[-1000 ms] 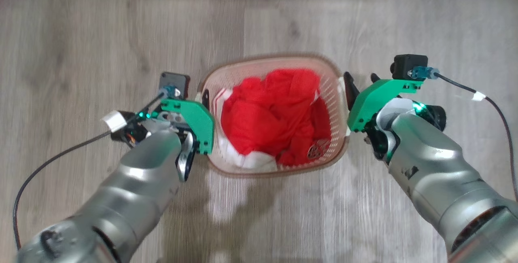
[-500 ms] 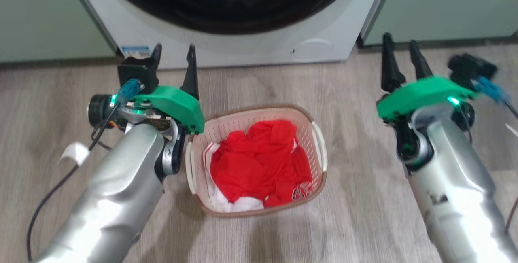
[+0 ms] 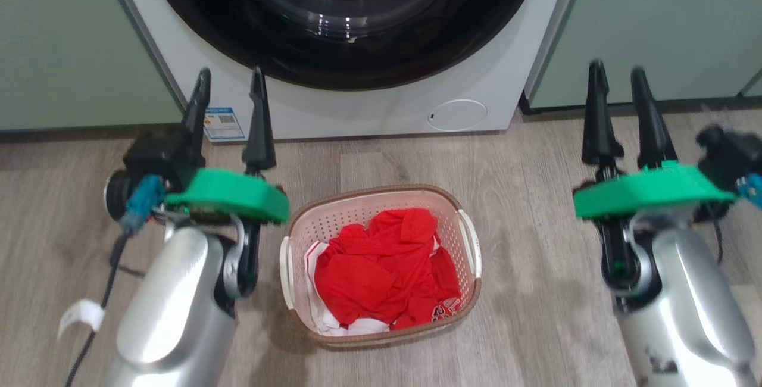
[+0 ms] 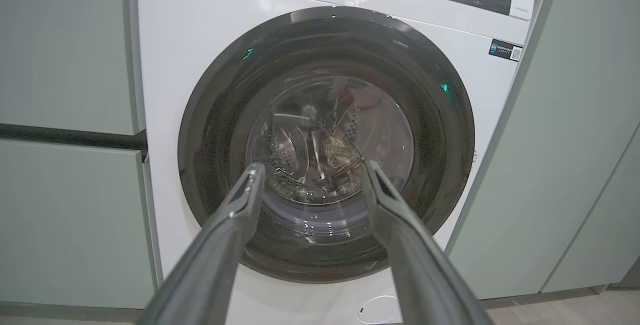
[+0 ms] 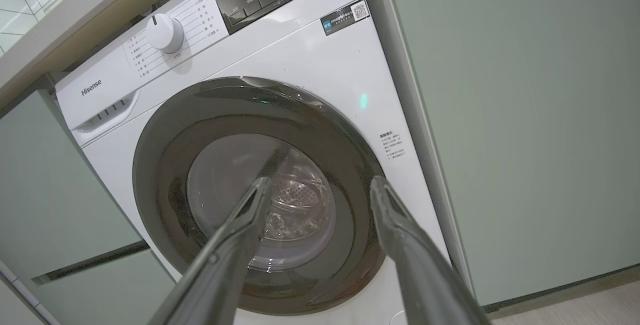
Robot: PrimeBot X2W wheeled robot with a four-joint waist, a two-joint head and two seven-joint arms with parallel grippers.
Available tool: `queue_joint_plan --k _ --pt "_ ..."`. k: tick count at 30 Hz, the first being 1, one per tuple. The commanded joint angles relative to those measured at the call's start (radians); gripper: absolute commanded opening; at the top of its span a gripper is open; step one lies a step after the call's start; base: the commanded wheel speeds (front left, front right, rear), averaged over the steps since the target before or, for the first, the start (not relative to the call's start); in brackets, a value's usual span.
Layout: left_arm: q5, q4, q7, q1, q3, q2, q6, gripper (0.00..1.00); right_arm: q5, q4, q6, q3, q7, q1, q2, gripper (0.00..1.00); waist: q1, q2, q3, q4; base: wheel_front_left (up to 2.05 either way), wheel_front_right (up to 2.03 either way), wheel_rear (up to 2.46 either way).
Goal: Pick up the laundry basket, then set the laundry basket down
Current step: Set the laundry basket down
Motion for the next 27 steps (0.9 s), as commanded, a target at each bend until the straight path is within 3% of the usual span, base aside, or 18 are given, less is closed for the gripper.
queue_joint_plan --k 1,10,27 --pt "0.021 -0.051 -0.006 -0.014 0.045 0.005 -0.014 1.00 -0.007 -0.050 0.007 0.006 -0.012 0.004 0.013 1.00 0.0001 -0.0001 -0.009 0.006 0.00 0.00 0.00" --pt "0.061 -0.068 -0.006 0.080 0.090 -0.032 -0.076 1.00 0.006 -0.091 0.007 -0.054 -0.012 0.095 0.013 1.00 0.0001 -0.0001 -0.032 0.024 0.00 0.00 0.00" --pt "0.081 -0.106 -0.006 0.212 0.123 -0.057 -0.144 1.00 -0.056 -0.134 0.007 -0.004 -0.012 0.192 0.013 1.00 0.0001 -0.0001 -0.033 0.024 0.00 0.00 0.00"
